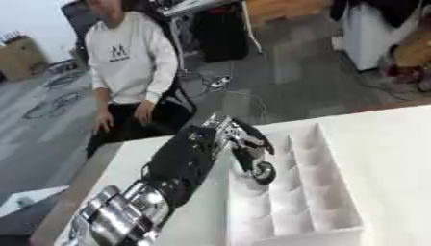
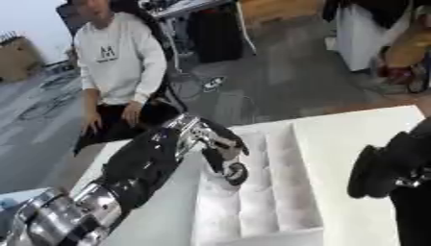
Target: Pick up objects on the table and place them in the box.
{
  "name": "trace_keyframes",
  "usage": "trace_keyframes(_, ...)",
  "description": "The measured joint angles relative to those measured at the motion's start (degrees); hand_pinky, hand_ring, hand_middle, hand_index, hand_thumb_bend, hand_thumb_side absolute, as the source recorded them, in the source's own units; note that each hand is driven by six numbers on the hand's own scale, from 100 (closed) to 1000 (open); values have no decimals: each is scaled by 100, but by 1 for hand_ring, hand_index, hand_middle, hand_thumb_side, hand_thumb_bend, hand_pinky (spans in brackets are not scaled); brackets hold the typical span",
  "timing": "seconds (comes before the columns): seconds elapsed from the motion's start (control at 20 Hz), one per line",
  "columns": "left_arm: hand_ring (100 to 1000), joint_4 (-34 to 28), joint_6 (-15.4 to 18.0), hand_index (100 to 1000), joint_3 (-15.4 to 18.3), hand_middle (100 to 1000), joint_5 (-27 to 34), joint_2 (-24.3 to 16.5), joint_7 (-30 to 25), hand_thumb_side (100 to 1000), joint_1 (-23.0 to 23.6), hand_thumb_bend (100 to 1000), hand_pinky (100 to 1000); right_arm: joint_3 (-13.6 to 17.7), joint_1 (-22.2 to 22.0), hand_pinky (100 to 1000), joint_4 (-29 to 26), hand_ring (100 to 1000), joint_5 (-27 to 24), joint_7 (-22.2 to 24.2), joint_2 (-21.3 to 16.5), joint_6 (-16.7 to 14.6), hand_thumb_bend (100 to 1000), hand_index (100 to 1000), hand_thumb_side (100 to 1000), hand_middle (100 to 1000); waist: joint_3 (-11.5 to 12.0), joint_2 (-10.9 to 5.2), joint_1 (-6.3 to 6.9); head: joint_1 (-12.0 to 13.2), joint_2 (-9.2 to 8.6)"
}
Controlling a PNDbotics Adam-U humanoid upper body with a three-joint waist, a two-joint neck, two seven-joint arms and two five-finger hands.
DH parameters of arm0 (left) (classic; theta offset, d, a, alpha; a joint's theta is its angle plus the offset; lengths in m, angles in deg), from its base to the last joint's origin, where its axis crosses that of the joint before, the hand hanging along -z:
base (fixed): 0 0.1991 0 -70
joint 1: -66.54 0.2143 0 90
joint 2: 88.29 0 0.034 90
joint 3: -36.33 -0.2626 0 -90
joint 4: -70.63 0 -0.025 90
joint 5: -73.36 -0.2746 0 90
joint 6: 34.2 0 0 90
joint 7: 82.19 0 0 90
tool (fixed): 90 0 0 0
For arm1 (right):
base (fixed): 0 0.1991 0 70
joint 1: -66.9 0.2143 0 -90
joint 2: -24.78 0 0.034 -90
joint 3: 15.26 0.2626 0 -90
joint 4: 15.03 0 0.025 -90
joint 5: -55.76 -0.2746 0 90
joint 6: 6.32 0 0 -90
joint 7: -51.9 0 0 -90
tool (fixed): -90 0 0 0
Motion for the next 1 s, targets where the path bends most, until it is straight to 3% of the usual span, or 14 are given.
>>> trace_keyframes(0.1, 1000, 155, 69, 1000, 85, 1000, 16, 0, 69, 592, -52, 1000, 1000, 0, 0, 414, 0, 454, -1, 0, 1, -3, 100, 727, 883, 556, 2, 0, 0, -3, 5)
trace_keyframes(0.4, 1000, 158, 150, 1000, 173, 1000, 327, -46, 150, 585, -161, 1000, 1000, 2, -1, 415, 0, 454, 1, -17, 1, -24, 100, 726, 882, 557, 43, 0, 0, -77, 20)
trace_keyframes(1.0, 1000, -309, 152, 1000, -184, 1000, 1074, -322, 152, 581, -256, 1000, 1000, 38, -103, 410, -1, 452, 14, -54, -9, -37, 100, 726, 870, 554, 240, -85, 0, -151, 22)
